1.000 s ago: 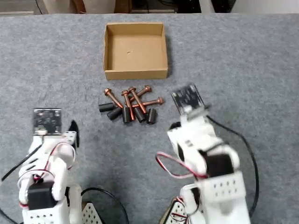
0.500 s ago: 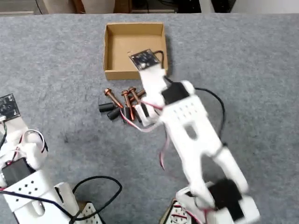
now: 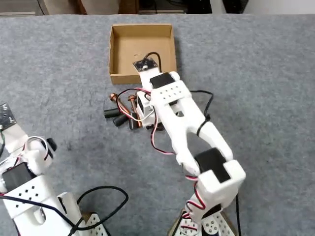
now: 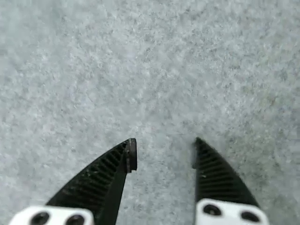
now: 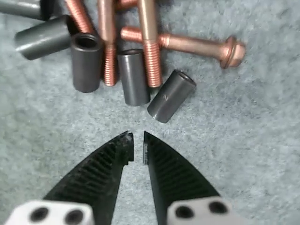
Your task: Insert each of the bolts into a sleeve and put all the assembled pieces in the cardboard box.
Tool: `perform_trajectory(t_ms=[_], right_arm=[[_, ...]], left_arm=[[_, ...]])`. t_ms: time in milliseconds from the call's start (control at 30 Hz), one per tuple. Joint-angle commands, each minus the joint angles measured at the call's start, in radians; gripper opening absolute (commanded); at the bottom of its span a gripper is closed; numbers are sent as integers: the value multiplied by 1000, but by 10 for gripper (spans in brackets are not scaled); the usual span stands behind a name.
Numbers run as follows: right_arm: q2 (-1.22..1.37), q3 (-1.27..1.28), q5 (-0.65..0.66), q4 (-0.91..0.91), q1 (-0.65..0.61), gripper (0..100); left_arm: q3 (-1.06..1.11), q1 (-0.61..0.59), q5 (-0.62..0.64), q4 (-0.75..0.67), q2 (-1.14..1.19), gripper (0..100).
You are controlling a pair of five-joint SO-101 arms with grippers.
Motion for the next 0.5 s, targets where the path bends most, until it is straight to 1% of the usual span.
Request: perform_trajectory(t_ms=[0,167,300,467], right_arm=[[27,-56,-46,0,1,55],[54,-58,-75,0,51,56],[53,-58,-84,0,56,58],[58,-85,-91,9,67,174]], left_arm=[[-9,75,25,25,5,231],[-12,137,68,17,5,235],[-12,181,72,17,5,236],[-12,193,72,17,5,236]])
